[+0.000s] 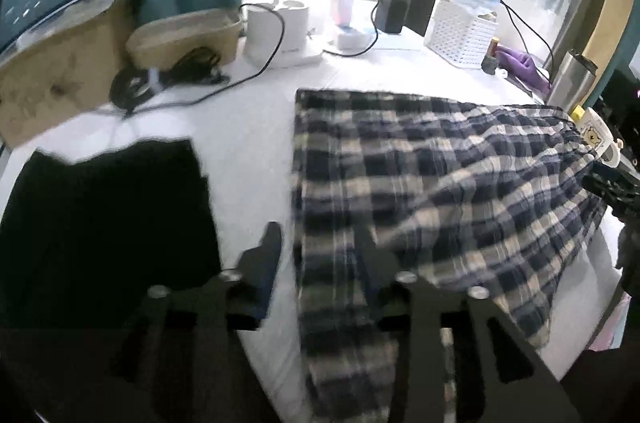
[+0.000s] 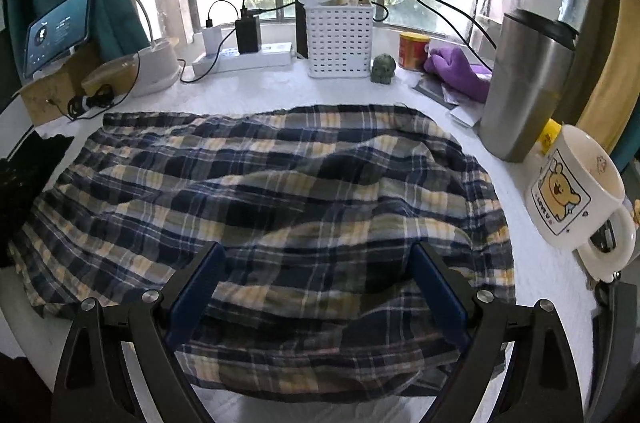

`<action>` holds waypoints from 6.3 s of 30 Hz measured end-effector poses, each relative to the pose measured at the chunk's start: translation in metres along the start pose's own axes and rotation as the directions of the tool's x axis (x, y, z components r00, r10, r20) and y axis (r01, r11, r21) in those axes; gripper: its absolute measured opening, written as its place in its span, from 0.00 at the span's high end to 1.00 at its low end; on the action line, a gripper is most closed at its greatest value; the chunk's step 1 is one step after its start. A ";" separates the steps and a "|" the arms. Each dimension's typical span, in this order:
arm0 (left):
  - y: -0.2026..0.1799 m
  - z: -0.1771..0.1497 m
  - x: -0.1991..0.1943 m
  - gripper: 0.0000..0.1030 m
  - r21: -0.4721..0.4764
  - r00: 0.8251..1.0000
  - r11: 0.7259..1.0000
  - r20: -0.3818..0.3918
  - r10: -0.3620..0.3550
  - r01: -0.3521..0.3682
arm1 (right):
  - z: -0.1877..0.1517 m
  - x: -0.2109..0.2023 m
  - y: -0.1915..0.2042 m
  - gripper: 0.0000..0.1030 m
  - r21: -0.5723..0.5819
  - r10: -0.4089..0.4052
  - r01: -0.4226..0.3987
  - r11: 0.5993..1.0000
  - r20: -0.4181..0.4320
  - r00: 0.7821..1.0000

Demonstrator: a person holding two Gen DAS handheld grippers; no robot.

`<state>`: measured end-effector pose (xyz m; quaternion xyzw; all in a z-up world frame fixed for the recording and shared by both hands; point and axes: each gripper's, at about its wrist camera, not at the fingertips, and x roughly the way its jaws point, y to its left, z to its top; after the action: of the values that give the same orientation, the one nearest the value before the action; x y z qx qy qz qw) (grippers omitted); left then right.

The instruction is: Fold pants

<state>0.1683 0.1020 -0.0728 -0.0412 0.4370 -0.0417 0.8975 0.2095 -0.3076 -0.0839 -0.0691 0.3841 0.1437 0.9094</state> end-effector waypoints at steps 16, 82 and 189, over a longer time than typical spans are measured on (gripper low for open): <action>0.002 0.028 0.062 0.96 0.087 0.998 0.996 -0.060 0.028 -0.023 | 0.004 0.001 -0.015 0.08 0.038 -0.030 0.030 0.999 0.003 1.000; 0.012 0.104 0.127 0.51 0.136 0.999 0.990 -0.017 0.045 -0.042 | 0.075 0.046 0.040 0.09 -0.048 0.070 -0.069 0.996 0.024 0.997; -0.023 -0.068 -0.007 0.42 0.006 0.992 0.992 -0.034 0.124 -0.124 | -0.067 -0.008 0.071 0.12 -0.024 -0.064 0.062 0.998 -0.067 0.996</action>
<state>0.1094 0.0775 -0.1062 -0.0114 0.4539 0.0125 0.8909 0.1369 -0.2573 -0.1258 -0.0959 0.4108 0.1167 0.8991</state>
